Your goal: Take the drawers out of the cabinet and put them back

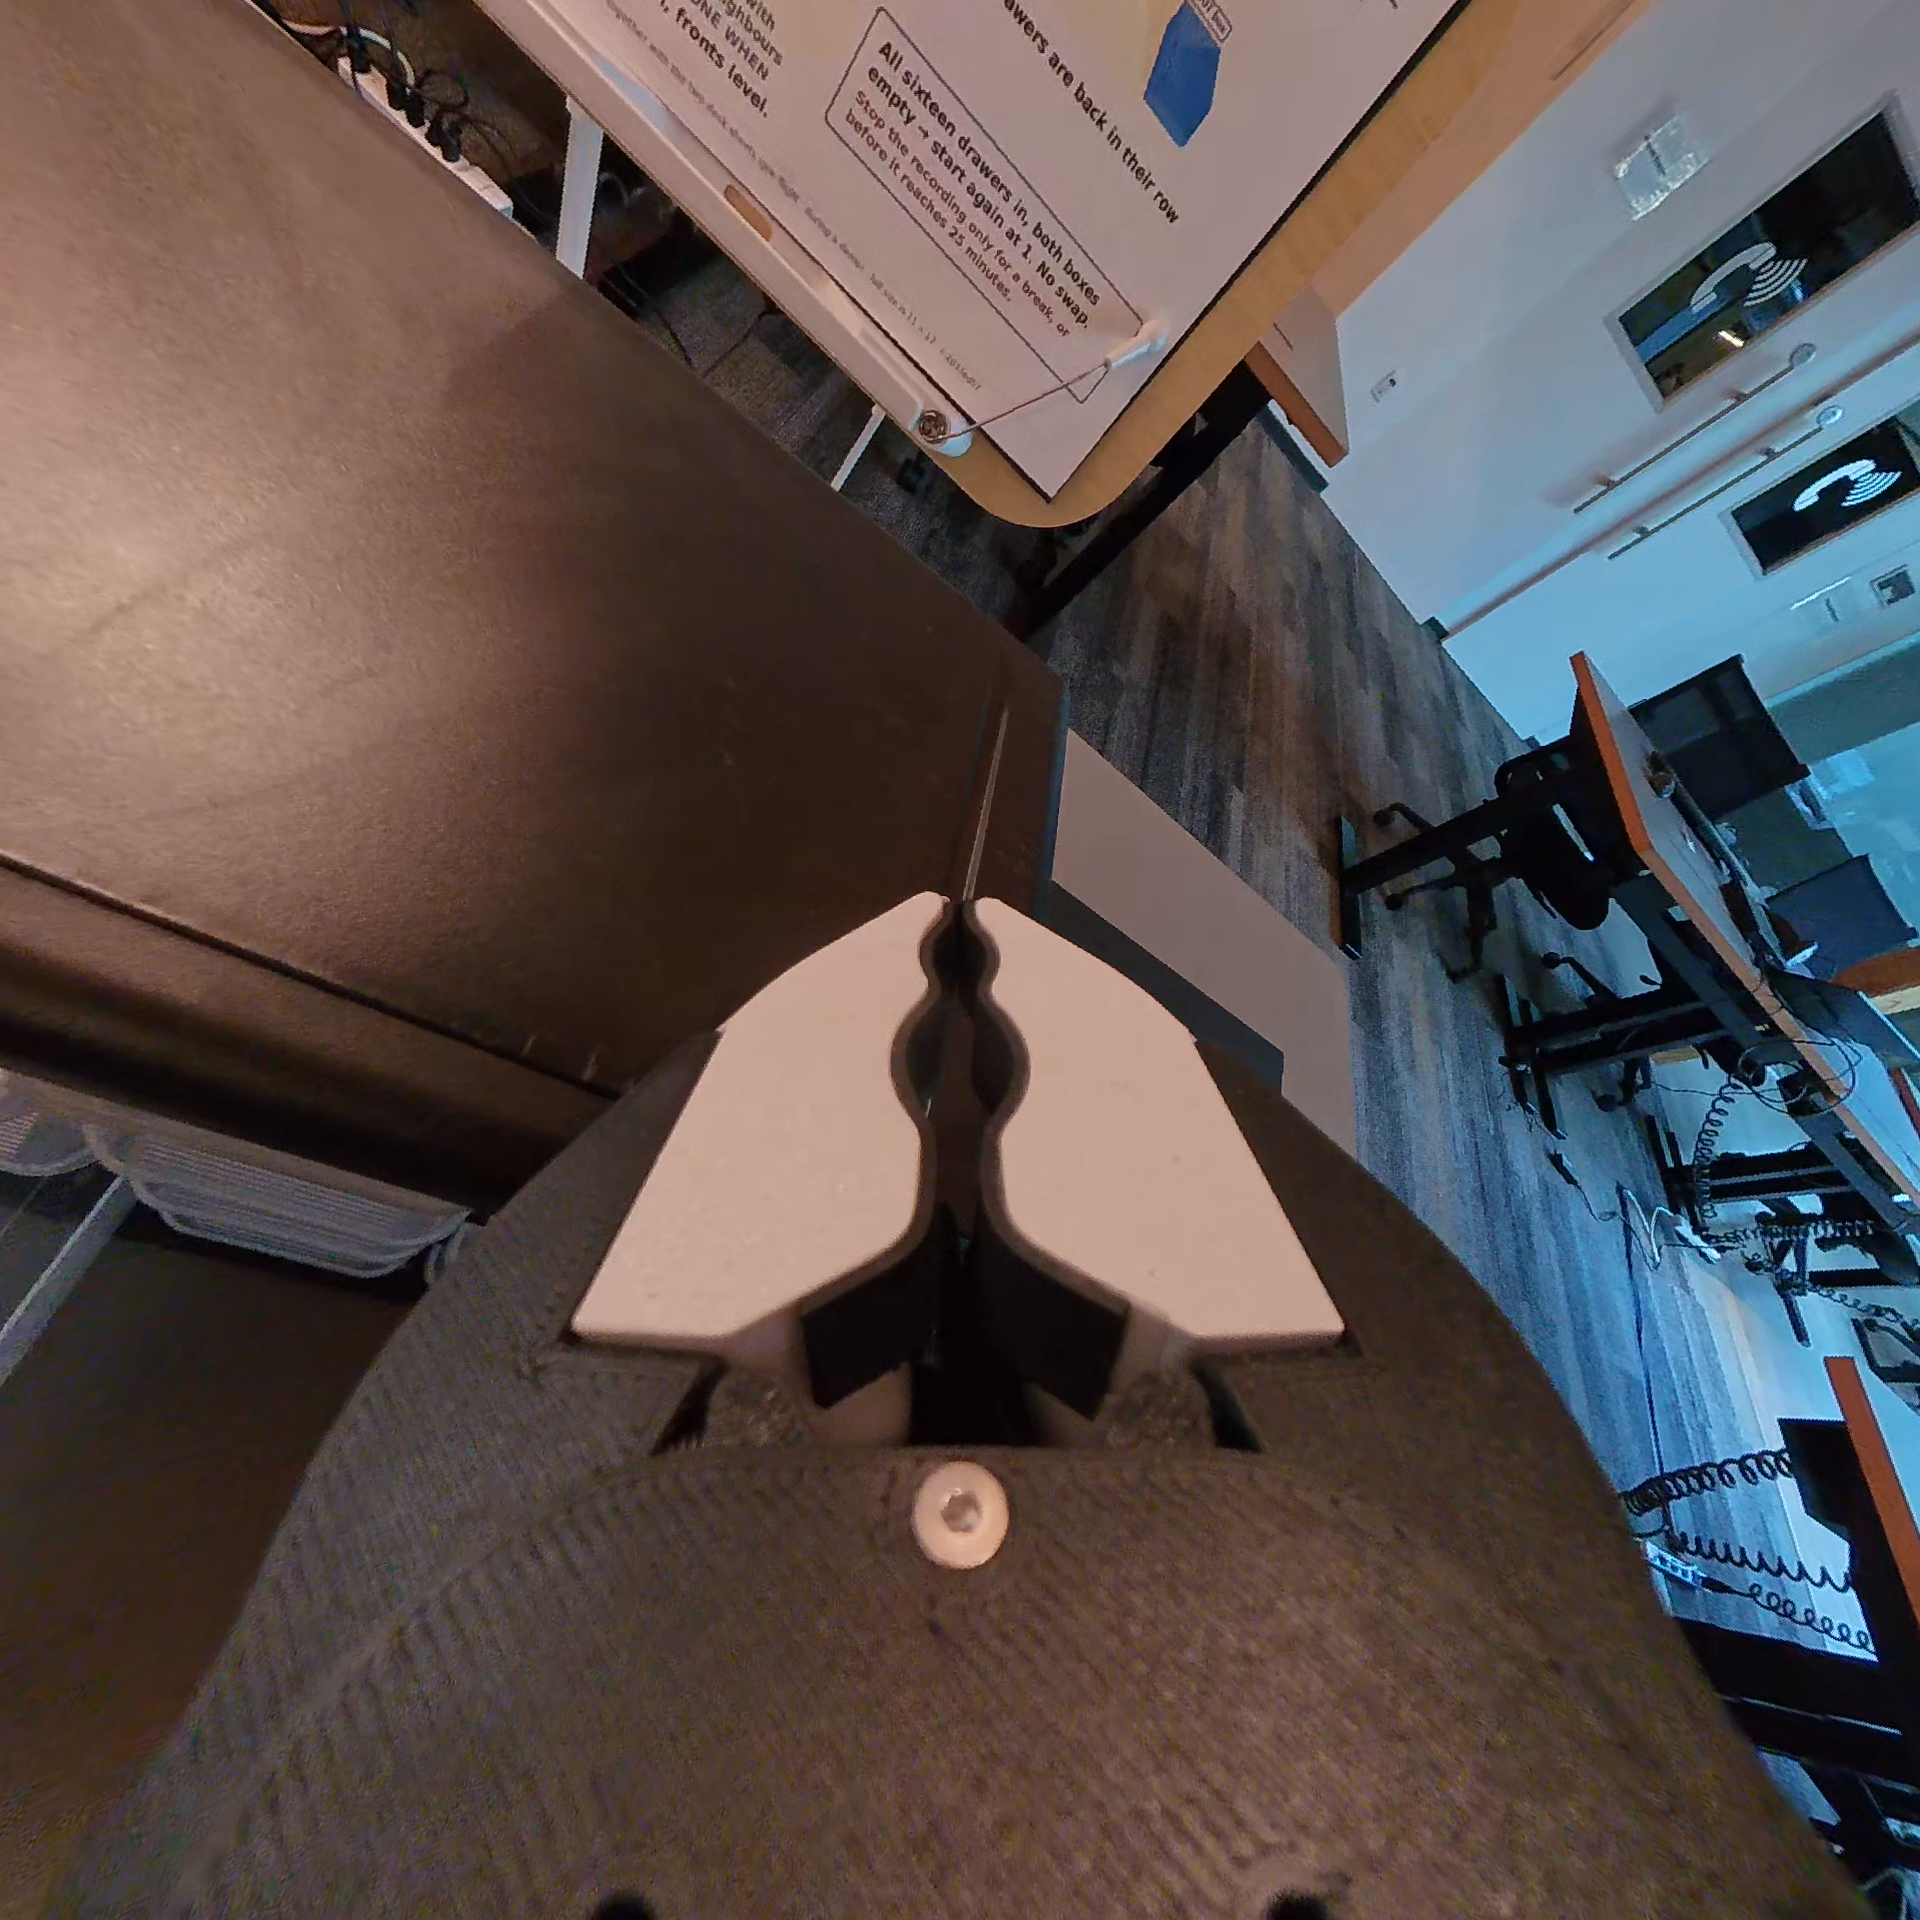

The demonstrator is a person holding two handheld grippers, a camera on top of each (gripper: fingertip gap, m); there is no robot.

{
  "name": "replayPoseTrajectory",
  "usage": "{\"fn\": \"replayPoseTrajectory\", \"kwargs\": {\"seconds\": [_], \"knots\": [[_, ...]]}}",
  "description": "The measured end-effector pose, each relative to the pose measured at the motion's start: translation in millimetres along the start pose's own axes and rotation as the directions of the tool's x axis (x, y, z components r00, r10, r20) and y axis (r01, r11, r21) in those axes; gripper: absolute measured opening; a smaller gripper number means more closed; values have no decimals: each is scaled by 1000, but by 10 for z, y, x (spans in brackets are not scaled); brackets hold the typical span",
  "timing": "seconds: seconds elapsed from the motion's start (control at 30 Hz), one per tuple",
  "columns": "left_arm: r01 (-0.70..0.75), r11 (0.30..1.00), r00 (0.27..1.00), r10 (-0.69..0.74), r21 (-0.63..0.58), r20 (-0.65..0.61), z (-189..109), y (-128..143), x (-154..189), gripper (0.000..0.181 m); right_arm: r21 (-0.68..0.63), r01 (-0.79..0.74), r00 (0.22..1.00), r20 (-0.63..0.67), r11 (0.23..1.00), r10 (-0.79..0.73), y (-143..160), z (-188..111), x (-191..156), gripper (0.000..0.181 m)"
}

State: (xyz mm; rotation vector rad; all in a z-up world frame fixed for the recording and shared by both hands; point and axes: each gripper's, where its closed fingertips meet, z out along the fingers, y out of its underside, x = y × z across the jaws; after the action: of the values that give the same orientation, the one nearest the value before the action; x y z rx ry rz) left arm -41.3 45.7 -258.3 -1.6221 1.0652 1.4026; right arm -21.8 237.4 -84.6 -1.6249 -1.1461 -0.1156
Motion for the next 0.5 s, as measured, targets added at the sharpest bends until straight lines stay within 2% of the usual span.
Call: {"fn": "replayPoseTrajectory", "kwargs": {"seconds": [0.13, 0.2, 0.23, 0.33, 0.4, 0.43, 0.5], "knots": [[33, 995, 995, -41, -91, -95, 169, 182, 81, 42, 1, -1, 1000, 0, 1000, 1, 1, 1, 1, 1], [99, 990, 985, -112, -101, -130, 172, 219, 115, 43, 3, -1, 1000, 1, 1000, 1, 1, 2, 2, 1], [139, 987, 980, -149, -81, -133, 132, 192, 94, 49, 4, 0, 1000, 2, 1000, 0, 0, 2, 1, 1], [315, 949, 932, -307, 12, -194, -66, 36, 37, 51, 7, -1, 1000, 7, 1000, 1, -1, 2, 0, 1], [379, 924, 903, -358, 46, -235, -170, -12, 5, 33, 9, -1, 1000, 5, 1000, 1, -2, 2, 1, 1], [380, 923, 901, -358, 51, -243, -189, -12, -7, 17, 9, -1, 1000, 4, 1000, 1, -1, 2, 1, 1], [344, 938, 911, -325, 32, -253, -160, 21, -5, 4, 8, -2, 1000, 2, 1000, 2, 1, 2, 2, 1]]}}
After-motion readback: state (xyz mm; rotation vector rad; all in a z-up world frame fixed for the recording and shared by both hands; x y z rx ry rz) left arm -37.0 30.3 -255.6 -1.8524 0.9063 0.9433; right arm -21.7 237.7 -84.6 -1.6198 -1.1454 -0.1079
